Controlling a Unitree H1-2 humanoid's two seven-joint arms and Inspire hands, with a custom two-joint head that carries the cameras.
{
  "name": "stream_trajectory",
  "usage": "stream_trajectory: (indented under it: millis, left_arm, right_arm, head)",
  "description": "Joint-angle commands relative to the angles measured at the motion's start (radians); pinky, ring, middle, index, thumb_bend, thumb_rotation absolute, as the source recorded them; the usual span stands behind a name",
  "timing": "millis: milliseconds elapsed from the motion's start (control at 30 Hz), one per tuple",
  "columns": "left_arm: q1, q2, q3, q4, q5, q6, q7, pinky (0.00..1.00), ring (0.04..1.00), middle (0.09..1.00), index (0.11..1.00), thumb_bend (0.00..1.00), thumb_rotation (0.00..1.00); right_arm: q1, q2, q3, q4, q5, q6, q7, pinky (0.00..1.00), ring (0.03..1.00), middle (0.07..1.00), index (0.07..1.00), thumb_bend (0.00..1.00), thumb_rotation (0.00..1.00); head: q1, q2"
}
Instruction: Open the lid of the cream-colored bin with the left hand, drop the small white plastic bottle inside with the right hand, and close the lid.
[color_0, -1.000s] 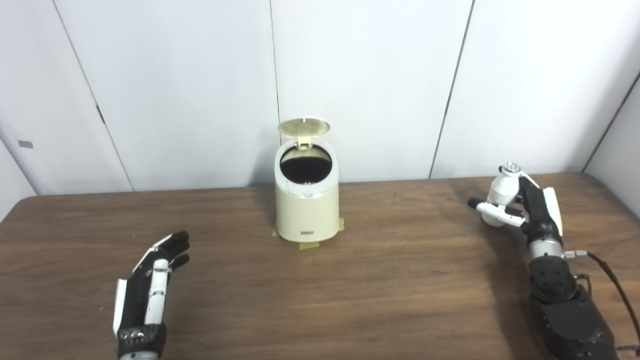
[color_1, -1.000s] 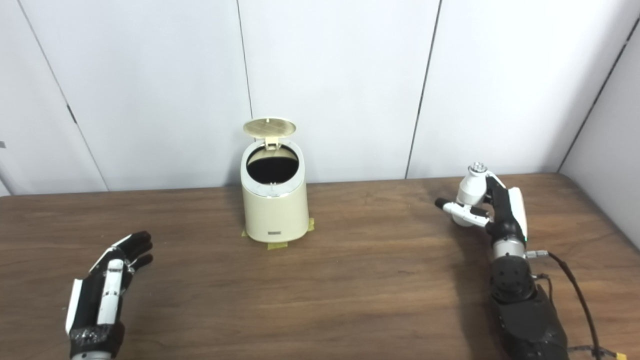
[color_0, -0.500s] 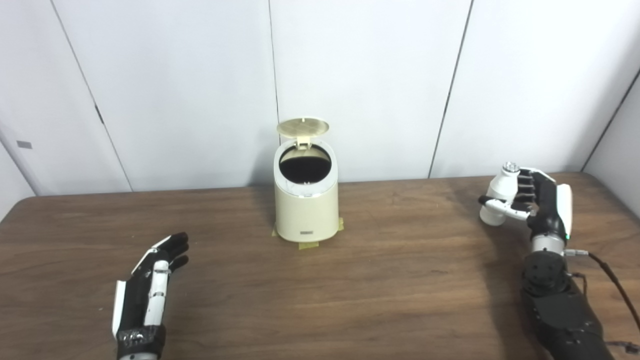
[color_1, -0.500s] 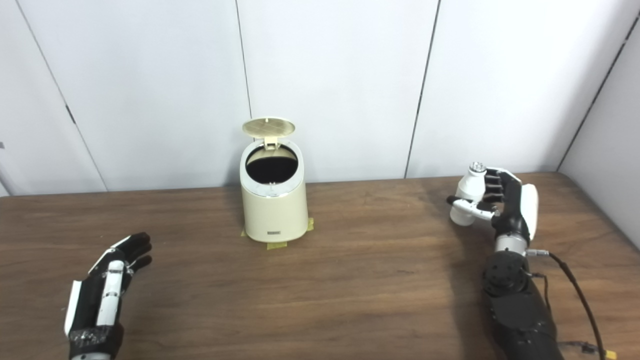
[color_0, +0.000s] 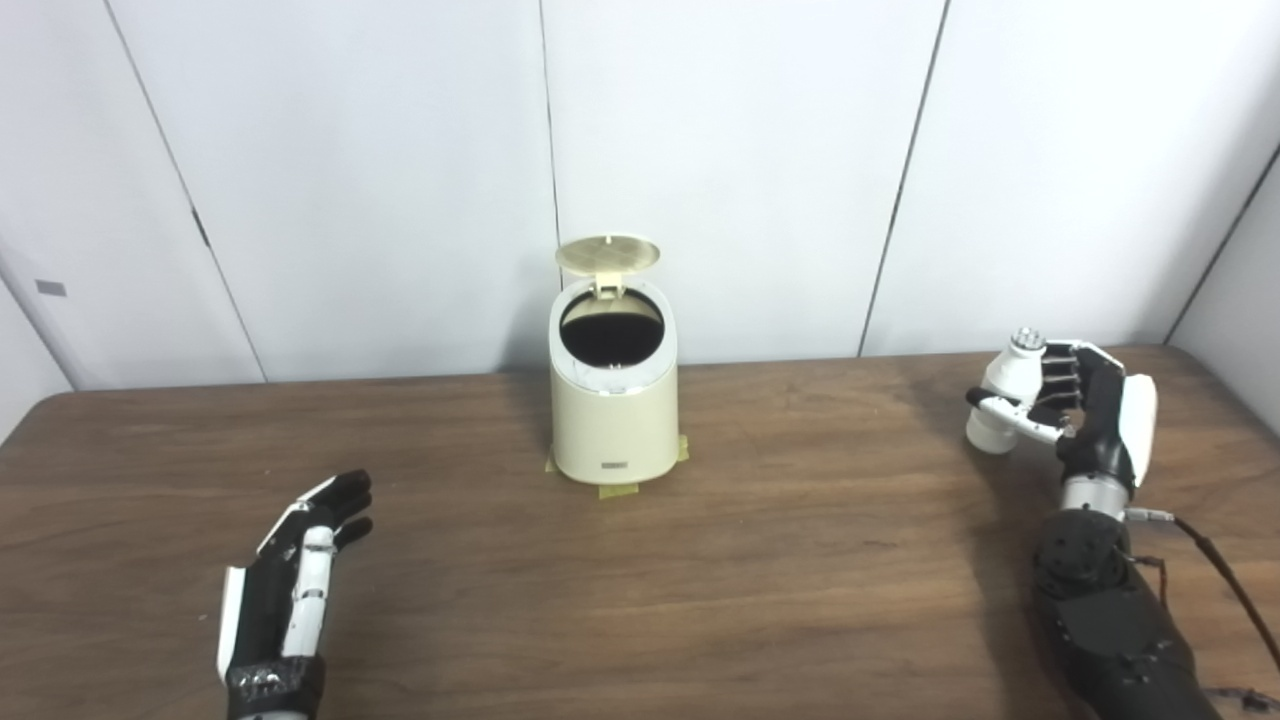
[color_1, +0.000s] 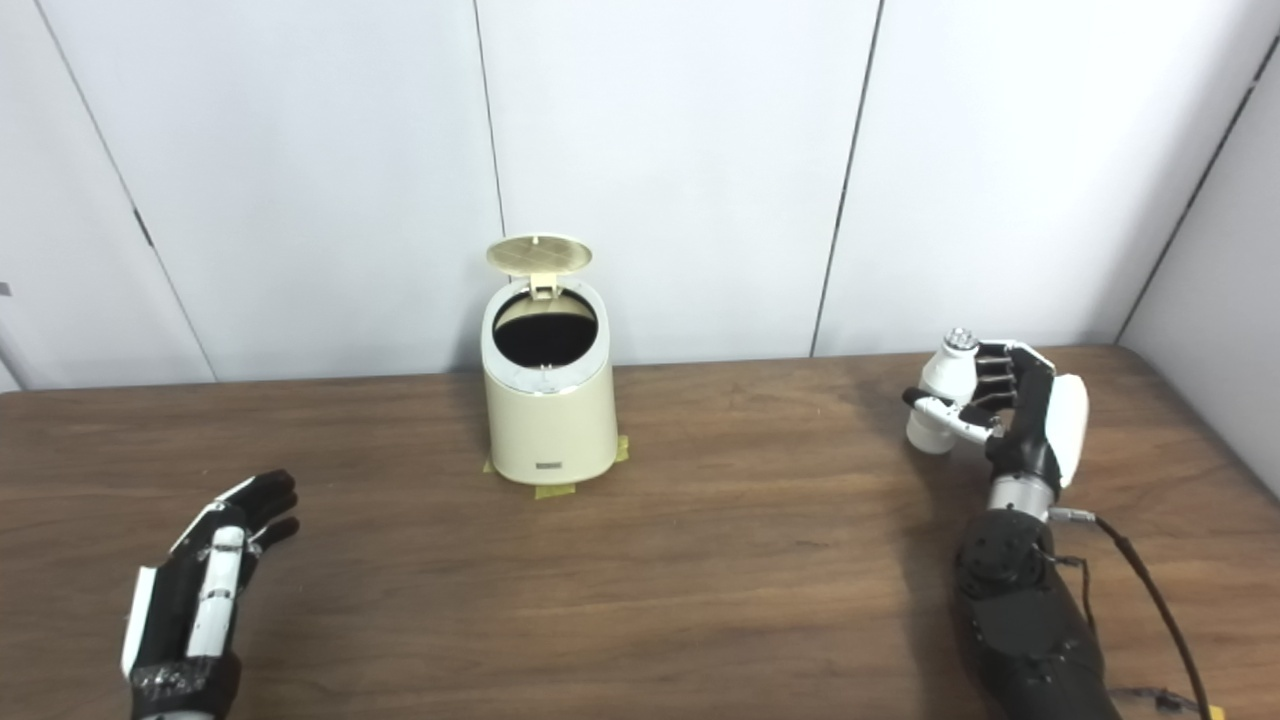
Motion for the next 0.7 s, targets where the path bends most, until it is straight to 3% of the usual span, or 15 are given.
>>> stream_trajectory:
  millis: [0,167,300,600,667]
  left_arm:
    - [-0.02,0.007,-0.001,-0.033,-0.006,-0.021,-0.004,0.79,0.823,0.803,0.763,0.2,0.77]
    - [-0.019,0.005,-0.004,-0.026,-0.006,-0.024,-0.006,0.81,0.83,0.81,0.767,0.2,0.79]
    - [-0.02,-0.003,-0.006,-0.017,-0.004,-0.022,-0.001,0.81,0.829,0.81,0.766,0.19,0.77]
    - [-0.011,0.002,-0.033,0.042,0.033,-0.049,-0.007,0.82,0.838,0.814,0.775,0.18,0.84]
    - [-0.007,0.0,-0.04,0.047,0.062,-0.047,0.006,0.78,0.818,0.799,0.761,0.16,0.72]
  right_arm:
    - [-0.037,-0.018,-0.006,-0.047,0.001,-0.021,-0.017,0.36,0.423,0.455,0.523,0.52,0.0]
    - [-0.014,-0.01,-0.004,-0.102,-0.002,-0.007,-0.009,0.34,0.409,0.451,0.523,0.52,0.0]
    - [0.018,0.003,0.005,-0.197,-0.016,0.008,0.003,0.34,0.413,0.451,0.525,0.52,0.0]
    - [0.069,0.032,0.023,-0.432,-0.037,0.016,0.063,0.35,0.4,0.459,0.52,0.52,0.0]
    - [0.072,0.042,0.023,-0.476,-0.036,0.02,0.075,0.35,0.396,0.457,0.522,0.52,0.0]
  head:
    - [-0.001,0.0]
    - [-0.006,-0.003]
    - [-0.015,-0.004]
    - [-0.023,-0.008]
    - [-0.023,-0.009]
